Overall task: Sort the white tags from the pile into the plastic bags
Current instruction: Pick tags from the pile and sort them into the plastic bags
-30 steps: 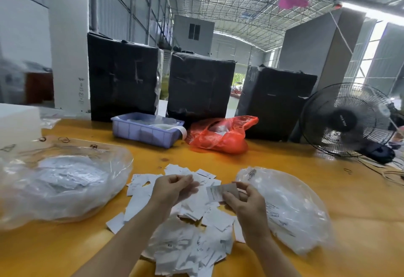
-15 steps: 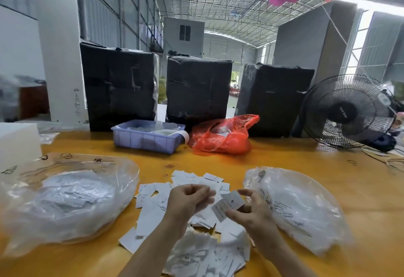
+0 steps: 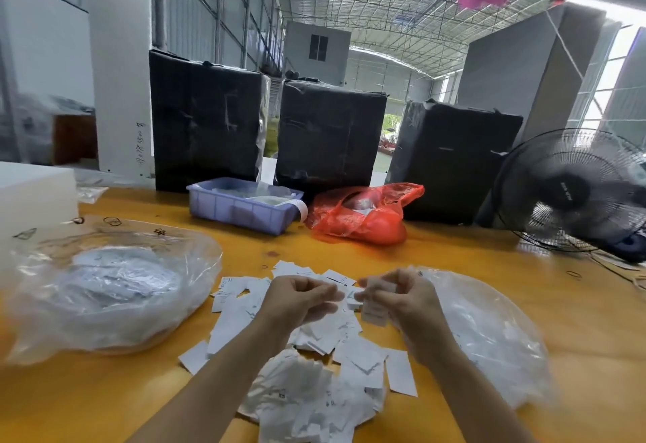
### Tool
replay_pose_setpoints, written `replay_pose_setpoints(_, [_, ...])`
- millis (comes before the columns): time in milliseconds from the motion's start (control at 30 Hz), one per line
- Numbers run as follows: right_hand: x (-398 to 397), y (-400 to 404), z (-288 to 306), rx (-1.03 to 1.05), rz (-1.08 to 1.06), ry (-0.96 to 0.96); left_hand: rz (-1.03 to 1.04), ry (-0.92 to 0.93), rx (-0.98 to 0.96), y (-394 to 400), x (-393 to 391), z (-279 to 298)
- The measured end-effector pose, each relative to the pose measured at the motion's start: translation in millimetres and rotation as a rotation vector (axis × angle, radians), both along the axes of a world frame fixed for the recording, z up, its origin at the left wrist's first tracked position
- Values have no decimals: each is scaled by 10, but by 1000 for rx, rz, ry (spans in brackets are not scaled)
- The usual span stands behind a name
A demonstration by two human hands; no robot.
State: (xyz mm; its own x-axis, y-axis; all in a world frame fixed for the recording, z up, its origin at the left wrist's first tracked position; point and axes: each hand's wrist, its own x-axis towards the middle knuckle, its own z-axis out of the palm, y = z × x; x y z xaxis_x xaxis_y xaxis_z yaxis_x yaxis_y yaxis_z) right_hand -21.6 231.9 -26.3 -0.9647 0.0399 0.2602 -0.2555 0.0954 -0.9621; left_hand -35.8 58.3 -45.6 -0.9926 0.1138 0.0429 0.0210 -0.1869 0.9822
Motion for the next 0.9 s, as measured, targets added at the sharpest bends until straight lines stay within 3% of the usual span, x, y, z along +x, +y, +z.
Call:
replay_pose_setpoints(100, [-29,6,220,98,106,93,-22,5,-22,-36,4,24])
replay_pose_setpoints(333, [-113,-113,356,491,98,189,-74,10,-69,-109,-11,82])
replay_pose_setpoints(700, [-129,-117,438,722,42,296,-153,78,-175,-148,35,259])
replay_pose_setpoints(900, [-120,-90,452,694,11,304,-162,56,-160,-173,42,263])
